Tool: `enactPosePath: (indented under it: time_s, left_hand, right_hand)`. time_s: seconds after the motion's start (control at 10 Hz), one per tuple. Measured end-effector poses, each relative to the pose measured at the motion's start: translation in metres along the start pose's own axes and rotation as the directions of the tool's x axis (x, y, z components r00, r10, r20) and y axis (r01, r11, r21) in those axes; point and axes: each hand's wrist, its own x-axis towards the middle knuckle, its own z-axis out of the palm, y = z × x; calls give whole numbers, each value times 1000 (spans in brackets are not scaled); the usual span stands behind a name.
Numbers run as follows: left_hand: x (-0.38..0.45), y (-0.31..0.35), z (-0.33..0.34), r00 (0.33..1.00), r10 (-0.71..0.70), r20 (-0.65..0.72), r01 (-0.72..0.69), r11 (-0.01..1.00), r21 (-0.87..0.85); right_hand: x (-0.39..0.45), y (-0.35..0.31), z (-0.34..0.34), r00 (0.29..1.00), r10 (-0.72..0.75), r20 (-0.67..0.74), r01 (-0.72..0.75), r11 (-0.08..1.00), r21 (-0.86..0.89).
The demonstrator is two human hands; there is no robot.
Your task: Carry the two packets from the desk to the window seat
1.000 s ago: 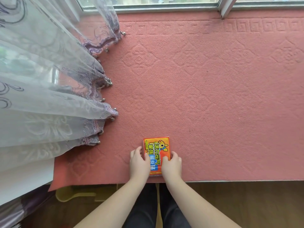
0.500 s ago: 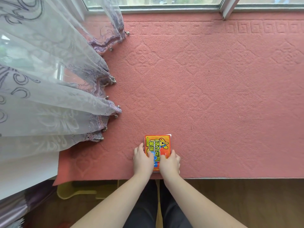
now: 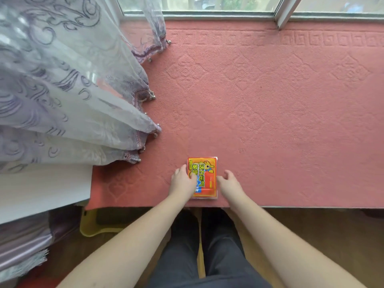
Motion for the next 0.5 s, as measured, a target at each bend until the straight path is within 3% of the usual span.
enactPosePath:
  time_s: [0.1,0.2,0.3,0.4,0.5]
  left_hand:
    - [-17,-1,-23,981,172,84,-187,955,230]
    - [-39,-6,-46,946,280,164,-324,834,447]
    - [-66,-5,-63,930,317,185,-359,686,632]
    - [-92,-1,-72,918,376,124,-349,621,702]
    - [-109,6,-70,919,391,53,-316,650,691]
  right_hand:
    - [-18,-7,-27,991,-78,111,91,989,-120]
    - [-40,-10,-42,969,-164,186,222,907,-359]
    - [-63,-4,-46,948,-284,143,308,707,-637]
    - [-84,9,-46,861,-500,98,396,535,-746]
    - [-90,17,-51,808,-579,106,431,458,-777]
